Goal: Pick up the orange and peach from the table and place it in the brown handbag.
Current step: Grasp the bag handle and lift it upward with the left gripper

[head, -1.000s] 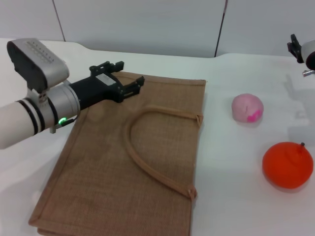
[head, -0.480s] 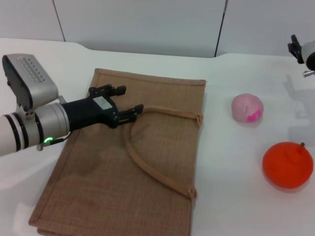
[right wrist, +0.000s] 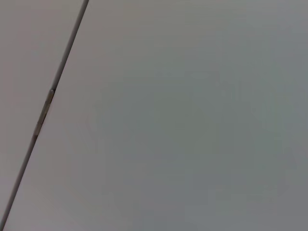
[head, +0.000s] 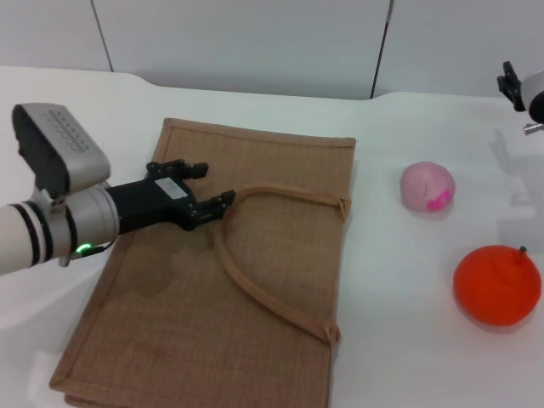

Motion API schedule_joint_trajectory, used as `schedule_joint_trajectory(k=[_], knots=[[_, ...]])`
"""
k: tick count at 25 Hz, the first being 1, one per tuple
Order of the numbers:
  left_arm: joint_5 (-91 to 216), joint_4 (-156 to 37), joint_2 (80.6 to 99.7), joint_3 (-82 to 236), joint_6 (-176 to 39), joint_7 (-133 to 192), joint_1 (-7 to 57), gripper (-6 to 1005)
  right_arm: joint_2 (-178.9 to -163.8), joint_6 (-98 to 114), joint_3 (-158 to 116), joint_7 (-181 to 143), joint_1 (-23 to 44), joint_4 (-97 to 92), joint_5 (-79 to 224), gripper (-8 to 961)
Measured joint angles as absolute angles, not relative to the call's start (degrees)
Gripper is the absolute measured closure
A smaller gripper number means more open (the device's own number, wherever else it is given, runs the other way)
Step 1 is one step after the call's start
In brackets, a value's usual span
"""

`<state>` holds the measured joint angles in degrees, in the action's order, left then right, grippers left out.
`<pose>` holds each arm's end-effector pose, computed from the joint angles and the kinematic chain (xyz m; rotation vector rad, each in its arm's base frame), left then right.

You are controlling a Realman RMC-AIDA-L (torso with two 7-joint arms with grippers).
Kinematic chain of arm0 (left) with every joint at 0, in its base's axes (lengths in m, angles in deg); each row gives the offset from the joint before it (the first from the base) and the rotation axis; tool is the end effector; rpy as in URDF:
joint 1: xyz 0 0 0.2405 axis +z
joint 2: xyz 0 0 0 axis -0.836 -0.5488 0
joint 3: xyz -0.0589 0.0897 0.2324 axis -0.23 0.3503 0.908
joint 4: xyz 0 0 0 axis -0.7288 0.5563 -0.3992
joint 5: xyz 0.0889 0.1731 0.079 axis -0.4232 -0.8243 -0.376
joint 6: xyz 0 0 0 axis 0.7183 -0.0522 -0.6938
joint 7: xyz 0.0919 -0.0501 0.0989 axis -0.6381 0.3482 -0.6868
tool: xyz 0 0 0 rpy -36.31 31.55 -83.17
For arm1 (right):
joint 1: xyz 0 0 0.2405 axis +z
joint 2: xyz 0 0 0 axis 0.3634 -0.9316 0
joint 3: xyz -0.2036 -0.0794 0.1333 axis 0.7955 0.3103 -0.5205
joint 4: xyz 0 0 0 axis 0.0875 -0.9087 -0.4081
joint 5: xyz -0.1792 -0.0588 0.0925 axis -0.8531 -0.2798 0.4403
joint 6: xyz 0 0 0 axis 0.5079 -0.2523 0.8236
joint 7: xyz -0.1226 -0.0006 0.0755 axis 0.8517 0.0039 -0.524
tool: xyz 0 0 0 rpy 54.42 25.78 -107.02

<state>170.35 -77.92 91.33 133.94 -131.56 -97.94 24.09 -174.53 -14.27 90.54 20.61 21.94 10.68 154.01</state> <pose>-0.2949 0.3730 -0.0359 -2.4191 -0.4433 -0.4142 0.2760 0.4520 -0.0074 -1.6773 0.4003 0.1205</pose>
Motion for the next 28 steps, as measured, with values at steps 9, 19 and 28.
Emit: schedule_joint_trajectory(k=[9, 19, 28], knots=[[169.72, -75.94, 91.49, 134.16, -130.48, -97.9, 21.72, 362, -174.56, -14.27, 90.54, 20.61, 21.96, 10.9, 154.01, 134], [169.54, -75.38, 91.51, 134.18, -129.59, -97.87, 20.94, 359, -174.55, -14.27, 90.54, 20.61, 22.24, 10.98, 154.01, 133], [168.72, -70.5, 91.52, 134.18, -127.37, -97.78, 17.38, 364, -174.55, -14.27, 90.54, 20.61, 22.43, 10.99, 154.01, 133]])
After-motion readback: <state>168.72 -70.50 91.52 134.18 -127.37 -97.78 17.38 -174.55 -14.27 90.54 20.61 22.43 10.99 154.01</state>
